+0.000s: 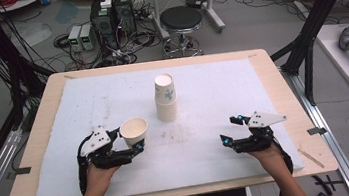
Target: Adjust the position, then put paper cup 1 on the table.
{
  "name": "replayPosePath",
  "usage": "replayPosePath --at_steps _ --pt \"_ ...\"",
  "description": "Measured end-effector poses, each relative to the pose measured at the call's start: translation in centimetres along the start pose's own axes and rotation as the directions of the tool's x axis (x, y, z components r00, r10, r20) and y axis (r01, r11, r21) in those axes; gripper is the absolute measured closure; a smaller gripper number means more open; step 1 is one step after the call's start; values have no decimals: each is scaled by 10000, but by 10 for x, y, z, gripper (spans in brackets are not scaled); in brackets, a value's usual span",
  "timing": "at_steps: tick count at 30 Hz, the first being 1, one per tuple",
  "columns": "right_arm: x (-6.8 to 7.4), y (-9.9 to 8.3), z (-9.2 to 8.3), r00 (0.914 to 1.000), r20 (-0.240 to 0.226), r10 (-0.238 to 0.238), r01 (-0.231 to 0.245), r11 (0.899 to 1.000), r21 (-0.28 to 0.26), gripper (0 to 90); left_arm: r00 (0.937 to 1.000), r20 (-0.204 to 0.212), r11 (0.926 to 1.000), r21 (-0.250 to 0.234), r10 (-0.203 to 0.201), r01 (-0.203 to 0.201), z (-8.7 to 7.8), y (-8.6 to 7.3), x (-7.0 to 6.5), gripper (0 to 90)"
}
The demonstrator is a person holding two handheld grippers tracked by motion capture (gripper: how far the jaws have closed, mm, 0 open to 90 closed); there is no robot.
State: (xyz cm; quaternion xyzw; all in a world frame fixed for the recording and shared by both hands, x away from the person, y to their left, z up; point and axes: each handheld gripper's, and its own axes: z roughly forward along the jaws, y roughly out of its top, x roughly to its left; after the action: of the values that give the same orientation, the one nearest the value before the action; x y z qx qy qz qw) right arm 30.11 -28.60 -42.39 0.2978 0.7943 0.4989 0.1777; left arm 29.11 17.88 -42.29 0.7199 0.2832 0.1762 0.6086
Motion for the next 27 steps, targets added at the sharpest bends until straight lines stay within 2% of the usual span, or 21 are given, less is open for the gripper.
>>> replayPosePath --at_steps 6,9,17,22,27 --pt "-2 0 -7 9983 543 195 -169 9987 -483 227 9990 -451 9994 -329 49 -64 -7 -1 5 308" --pt "-2 0 -7 9976 643 260 -227 9984 -512 227 9984 -574 9990 -447 -10 -15 -10 -1 8 307" --pt "0 1 -4 9987 481 195 -171 9986 -504 227 9963 -859 9985 -548 -36 -11 -14 -1 11 306" --pt "0 2 -6 9980 583 231 -194 9978 -634 227 9945 -1051 9982 -599 25 -88 -16 -1 13 306" --pt "1 4 -5 9982 583 134 -96 9979 -638 228 9882 -1529 9963 -856 -60 -72 -26 1 22 306"
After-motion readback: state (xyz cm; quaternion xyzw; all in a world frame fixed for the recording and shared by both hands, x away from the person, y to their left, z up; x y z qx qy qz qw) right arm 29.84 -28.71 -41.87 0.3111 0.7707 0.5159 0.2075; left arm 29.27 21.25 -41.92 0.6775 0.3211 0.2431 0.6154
